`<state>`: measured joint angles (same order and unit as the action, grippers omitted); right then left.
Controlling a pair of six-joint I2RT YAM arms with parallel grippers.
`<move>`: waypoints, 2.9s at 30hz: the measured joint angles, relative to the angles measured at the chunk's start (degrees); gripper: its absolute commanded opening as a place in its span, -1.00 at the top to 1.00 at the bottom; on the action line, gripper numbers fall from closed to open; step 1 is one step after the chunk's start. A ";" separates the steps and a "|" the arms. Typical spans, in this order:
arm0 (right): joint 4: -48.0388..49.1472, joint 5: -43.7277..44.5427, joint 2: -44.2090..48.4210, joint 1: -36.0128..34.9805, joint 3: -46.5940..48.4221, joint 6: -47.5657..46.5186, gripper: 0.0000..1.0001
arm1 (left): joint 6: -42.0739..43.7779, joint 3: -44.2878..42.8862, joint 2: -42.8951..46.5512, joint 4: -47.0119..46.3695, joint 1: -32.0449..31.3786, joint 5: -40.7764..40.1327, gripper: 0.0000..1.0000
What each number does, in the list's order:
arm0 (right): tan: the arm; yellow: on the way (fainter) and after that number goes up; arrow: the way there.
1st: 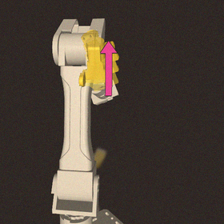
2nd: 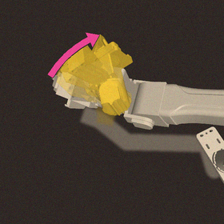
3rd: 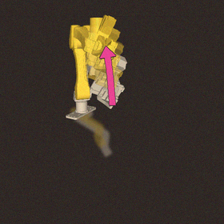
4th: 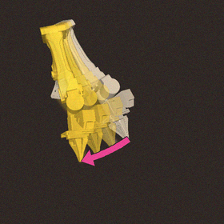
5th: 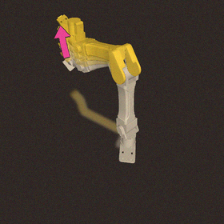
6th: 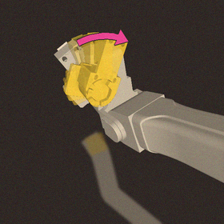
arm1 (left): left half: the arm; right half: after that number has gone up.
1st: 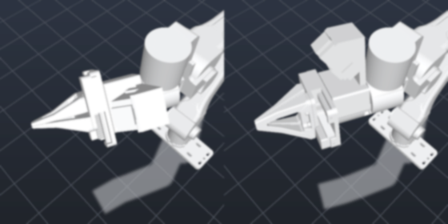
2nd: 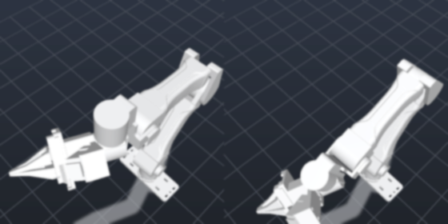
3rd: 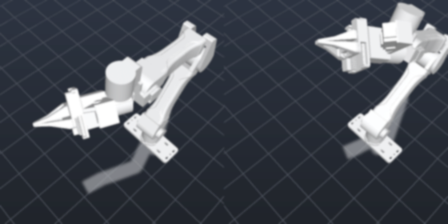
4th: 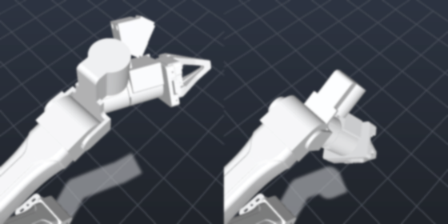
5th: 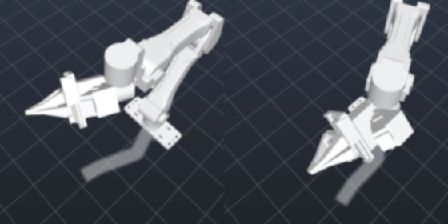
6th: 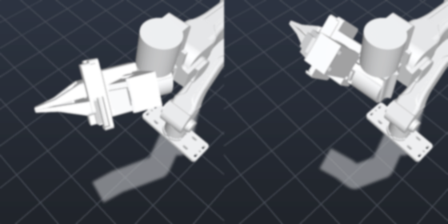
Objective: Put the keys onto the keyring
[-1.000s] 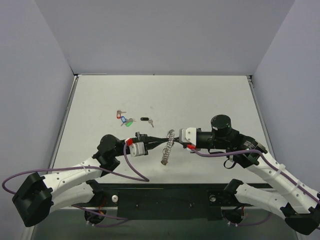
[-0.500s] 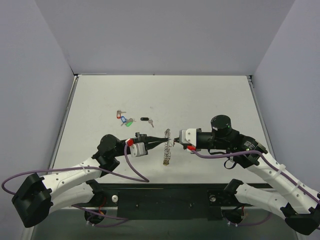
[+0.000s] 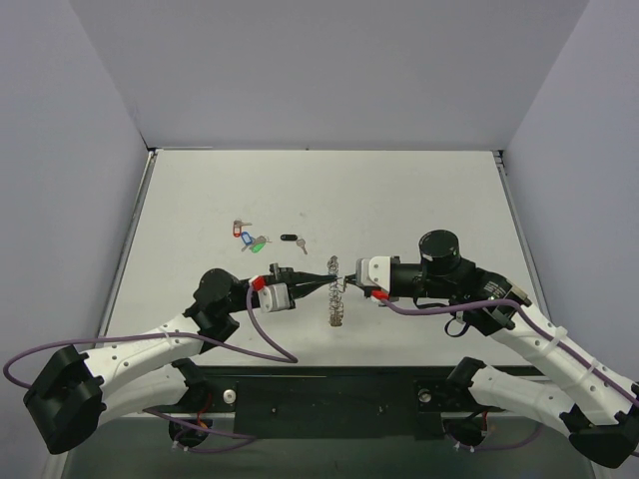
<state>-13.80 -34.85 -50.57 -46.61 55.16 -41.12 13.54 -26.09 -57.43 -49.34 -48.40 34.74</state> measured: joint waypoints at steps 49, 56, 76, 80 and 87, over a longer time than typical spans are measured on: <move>4.92 -6.43 -0.22 4.59 -0.33 13.35 1.00 | -8.90 0.98 -1.88 -10.19 1.79 2.97 1.00; 5.49 -7.19 -0.24 4.96 -0.33 14.32 1.00 | -9.88 1.03 -1.92 -11.58 2.01 2.95 1.00; 5.44 -10.21 -0.76 6.47 -0.33 14.32 1.00 | -10.12 1.64 -2.03 -12.41 2.38 1.62 1.00; 5.46 -10.51 -1.09 6.47 -0.31 14.32 1.00 | -10.19 1.64 -2.10 -12.63 2.38 1.64 1.00; 5.55 -10.62 -1.64 6.47 -0.31 14.32 1.00 | -10.36 1.64 -2.36 -12.66 2.38 1.68 1.00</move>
<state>-8.25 -45.47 -52.21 -40.14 54.85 -26.81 3.18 -24.45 -59.79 -62.00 -46.02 36.42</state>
